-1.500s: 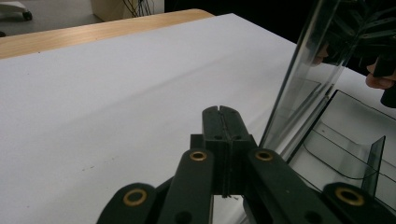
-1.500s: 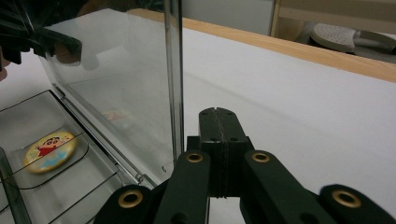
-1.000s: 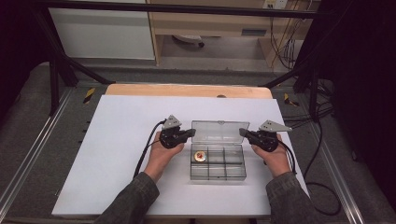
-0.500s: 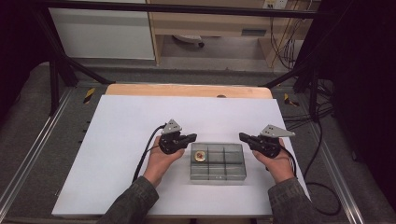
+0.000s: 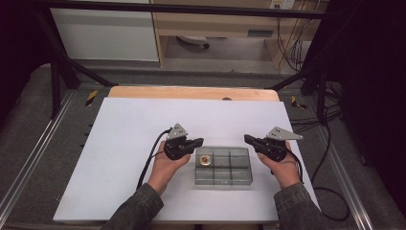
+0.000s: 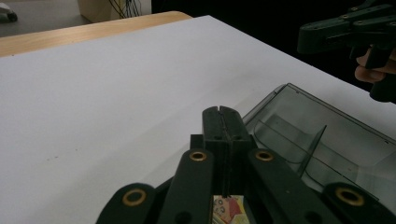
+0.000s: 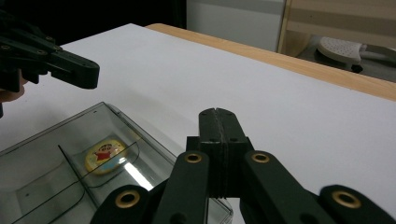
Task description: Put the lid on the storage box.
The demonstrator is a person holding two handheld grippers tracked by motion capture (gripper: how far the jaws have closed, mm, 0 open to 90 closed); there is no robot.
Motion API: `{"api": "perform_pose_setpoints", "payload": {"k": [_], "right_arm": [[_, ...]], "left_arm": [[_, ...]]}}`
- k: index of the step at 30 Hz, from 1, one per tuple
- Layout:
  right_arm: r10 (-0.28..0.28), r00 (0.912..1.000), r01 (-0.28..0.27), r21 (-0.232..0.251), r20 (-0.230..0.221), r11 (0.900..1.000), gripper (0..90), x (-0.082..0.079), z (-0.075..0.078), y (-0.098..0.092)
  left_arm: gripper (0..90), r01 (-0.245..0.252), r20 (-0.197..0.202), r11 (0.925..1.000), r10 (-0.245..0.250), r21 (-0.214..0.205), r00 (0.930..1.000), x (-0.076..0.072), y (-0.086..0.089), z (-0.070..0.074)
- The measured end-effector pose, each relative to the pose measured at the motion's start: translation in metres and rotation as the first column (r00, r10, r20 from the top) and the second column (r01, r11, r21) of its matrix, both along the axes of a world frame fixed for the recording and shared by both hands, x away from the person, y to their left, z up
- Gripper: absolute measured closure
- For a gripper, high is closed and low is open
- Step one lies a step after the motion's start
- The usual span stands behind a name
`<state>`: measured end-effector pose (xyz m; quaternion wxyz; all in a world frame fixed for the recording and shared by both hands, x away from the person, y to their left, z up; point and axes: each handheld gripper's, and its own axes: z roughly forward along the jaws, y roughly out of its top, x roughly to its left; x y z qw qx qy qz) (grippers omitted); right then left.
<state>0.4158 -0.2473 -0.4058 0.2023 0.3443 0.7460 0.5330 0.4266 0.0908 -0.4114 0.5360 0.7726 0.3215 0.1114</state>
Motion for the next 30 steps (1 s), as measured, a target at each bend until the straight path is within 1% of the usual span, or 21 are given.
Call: {"api": "perform_pose_setpoints", "payload": {"k": [4, 8, 10, 13, 16, 19, 21, 22, 24, 26, 28, 30], "right_arm": [[-0.018, 0.9998, 0.018, 0.025, -0.005, 0.9995, 82.1, 0.0, 0.002, -0.001], [-0.025, 0.9997, 0.025, 0.037, -0.003, 0.999, 78.6, 0.0, 0.004, -0.001], [-0.031, 0.9995, 0.031, 0.044, 0.0, 0.9986, 73.6, -0.001, 0.005, 0.0], [-0.049, 0.9988, 0.049, 0.054, -0.004, 0.9974, 59.8, -0.001, 0.008, 0.001], [-0.065, 0.9979, 0.065, 0.064, -0.004, 0.9958, 51.3, -0.001, 0.011, 0.003], [-0.083, 0.9966, 0.082, 0.063, 0.006, 0.9946, 43.7, -0.002, 0.013, 0.005], [-0.093, 0.9956, 0.092, 0.062, 0.013, 0.9939, 38.0, -0.002, 0.014, 0.006], [-0.093, 0.9956, 0.092, 0.062, 0.015, 0.9939, 35.8, -0.003, 0.014, 0.007], [-0.095, 0.9954, 0.094, 0.059, 0.016, 0.9938, 31.2, -0.003, 0.014, 0.008], [-0.105, 0.9943, 0.104, 0.054, 0.019, 0.9932, 26.7, -0.003, 0.015, 0.01], [-0.12, 0.9925, 0.118, 0.05, 0.023, 0.9917, 22.1, -0.003, 0.016, 0.011], [-0.138, 0.9901, 0.137, 0.057, 0.025, 0.989, 16.7, -0.003, 0.017, 0.011]], "left_arm": [[86.0, -0.012, 0.019, 0.9999, 0.012, 0.005, 0.9998, -0.002, 0.001, 0.002], [82.1, -0.02, 0.025, 0.9998, 0.02, 0.004, 0.9995, -0.003, 0.001, 0.001], [76.8, -0.031, 0.032, 0.9995, 0.031, 0.003, 0.999, -0.004, 0.0, 0.001], [64.7, -0.057, 0.048, 0.9983, 0.056, 0.01, 0.9973, -0.005, 0.0, 0.002], [54.8, -0.08, 0.057, 0.9967, 0.08, 0.007, 0.9952, -0.006, 0.0, 0.003], [45.1, -0.095, 0.065, 0.9954, 0.095, 0.002, 0.9933, -0.006, 0.001, 0.004], [39.1, -0.107, 0.075, 0.9942, 0.106, 0.007, 0.9915, -0.006, 0.001, 0.004], [35.8, -0.115, 0.083, 0.9933, 0.113, 0.012, 0.9901, -0.006, 0.001, 0.004], [27.7, -0.149, 0.1, 0.9882, 0.145, 0.034, 0.9843, -0.007, 0.0, 0.005], [23.0, -0.172, 0.108, 0.9841, 0.167, 0.043, 0.9801, -0.008, 0.0, 0.005], [20.2, -0.179, 0.107, 0.9831, 0.173, 0.042, 0.979, -0.008, 0.0, 0.006], [17.0, -0.184, 0.099, 0.9823, 0.18, 0.034, 0.9786, -0.008, 0.0, 0.007]]}}
